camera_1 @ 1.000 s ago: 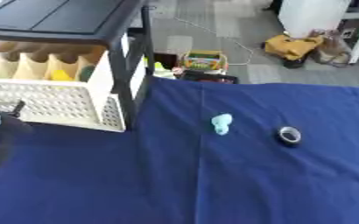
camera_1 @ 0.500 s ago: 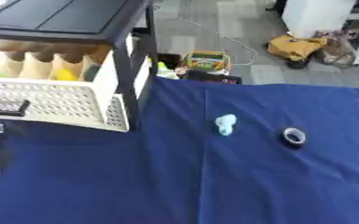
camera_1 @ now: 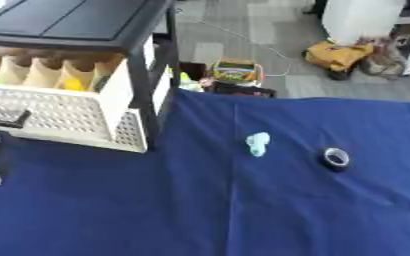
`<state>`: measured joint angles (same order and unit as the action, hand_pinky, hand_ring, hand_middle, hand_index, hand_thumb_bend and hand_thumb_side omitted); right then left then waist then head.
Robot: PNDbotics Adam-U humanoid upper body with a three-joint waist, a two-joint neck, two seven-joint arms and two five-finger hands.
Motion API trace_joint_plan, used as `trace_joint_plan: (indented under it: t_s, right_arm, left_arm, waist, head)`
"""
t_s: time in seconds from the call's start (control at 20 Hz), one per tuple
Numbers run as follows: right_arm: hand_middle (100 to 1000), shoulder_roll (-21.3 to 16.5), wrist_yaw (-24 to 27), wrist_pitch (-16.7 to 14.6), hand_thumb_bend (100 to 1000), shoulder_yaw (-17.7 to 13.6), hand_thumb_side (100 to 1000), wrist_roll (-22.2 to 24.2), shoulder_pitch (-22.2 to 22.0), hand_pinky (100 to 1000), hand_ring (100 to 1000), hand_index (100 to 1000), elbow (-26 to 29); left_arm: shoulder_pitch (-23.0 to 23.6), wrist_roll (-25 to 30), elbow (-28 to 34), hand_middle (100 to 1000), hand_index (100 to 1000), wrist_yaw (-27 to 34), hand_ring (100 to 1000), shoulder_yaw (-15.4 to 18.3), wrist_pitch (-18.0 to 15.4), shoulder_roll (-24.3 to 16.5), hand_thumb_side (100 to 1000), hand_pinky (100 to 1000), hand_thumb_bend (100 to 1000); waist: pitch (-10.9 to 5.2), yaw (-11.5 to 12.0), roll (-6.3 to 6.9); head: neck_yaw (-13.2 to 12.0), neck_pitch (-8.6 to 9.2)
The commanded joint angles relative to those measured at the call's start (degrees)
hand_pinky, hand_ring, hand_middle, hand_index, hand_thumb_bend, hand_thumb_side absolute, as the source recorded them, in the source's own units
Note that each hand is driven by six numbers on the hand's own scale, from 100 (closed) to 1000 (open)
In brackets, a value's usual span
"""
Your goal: Pick up objects from table and place into drawer.
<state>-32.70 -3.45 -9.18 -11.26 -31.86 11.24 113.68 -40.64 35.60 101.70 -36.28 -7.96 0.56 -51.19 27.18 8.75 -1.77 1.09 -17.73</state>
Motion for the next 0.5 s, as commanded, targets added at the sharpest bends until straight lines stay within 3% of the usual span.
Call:
trace_joint_plan:
  t_s: [0.05, 0.5]
  right_arm:
    - [439, -0.7, -0.5, 0.1, 115, -0.6, 946, 0.2, 0.2, 546, 683, 727, 0.9]
    - [438, -0.2, -0.6, 0.4, 115, -0.5, 943, 0.6, 0.2, 547, 684, 726, 0.9]
  left_arm:
    - [-1.6, -1.4, -0.5, 561, 852, 0.8, 539, 0.2, 0.2, -0.7, 891, 706, 100]
    - [-3.1, -1.1, 0.5, 558, 855, 3.4, 535, -0.9, 0.4, 0.2, 913, 715, 100]
  waist:
    - [-1.10, -0.1, 0.08]
    - [-0.79, -0.1, 0.08]
  head:
    - [-0.2, 0.95]
    - [-0.2, 1.42]
